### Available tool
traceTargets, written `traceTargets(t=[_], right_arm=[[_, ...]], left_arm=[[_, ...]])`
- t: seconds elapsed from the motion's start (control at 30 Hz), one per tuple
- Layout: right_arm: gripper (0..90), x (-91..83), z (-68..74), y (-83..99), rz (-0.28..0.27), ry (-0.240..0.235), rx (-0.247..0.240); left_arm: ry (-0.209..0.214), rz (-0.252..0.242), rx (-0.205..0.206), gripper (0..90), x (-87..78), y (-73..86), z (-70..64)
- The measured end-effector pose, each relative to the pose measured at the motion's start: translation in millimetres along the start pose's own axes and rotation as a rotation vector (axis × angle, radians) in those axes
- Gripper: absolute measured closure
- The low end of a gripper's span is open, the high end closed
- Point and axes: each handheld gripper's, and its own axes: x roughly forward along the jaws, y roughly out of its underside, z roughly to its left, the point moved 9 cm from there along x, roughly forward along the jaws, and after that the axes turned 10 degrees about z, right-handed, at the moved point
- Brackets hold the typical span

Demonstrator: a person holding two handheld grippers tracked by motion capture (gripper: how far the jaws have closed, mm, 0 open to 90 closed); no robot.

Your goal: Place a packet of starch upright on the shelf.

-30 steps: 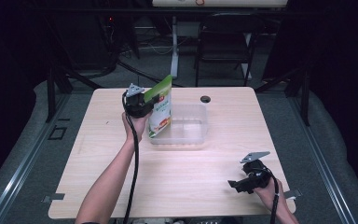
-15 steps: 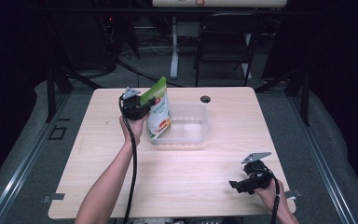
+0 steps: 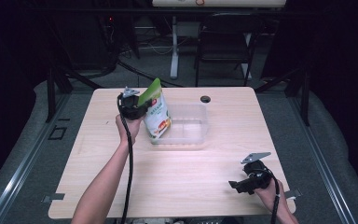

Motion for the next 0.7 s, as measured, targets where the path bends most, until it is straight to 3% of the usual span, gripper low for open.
traceTargets(t=[0.17,0.4,0.53,0.7], right_arm=[[8.6,-0.1,0.1,-0.1,-0.001,-0.001,0.000],[8.6,0.1,0.3,-0.5,-0.004,0.000,0.000],[8.6,-0.1,0.2,-0.5,-0.005,0.002,0.001],[8.6,-0.1,0.2,-0.4,-0.004,0.001,0.000]], left_arm=[[-0.007,0.019,0.017,70.0,-1.6,-1.4,-0.1],[-0.012,0.057,0.068,35.9,-10.6,-3.7,-4.5],[-0.034,0.069,0.093,28.6,-16.5,-5.4,-6.4],[-0.050,0.070,0.094,21.2,-26.4,-7.2,-5.1]])
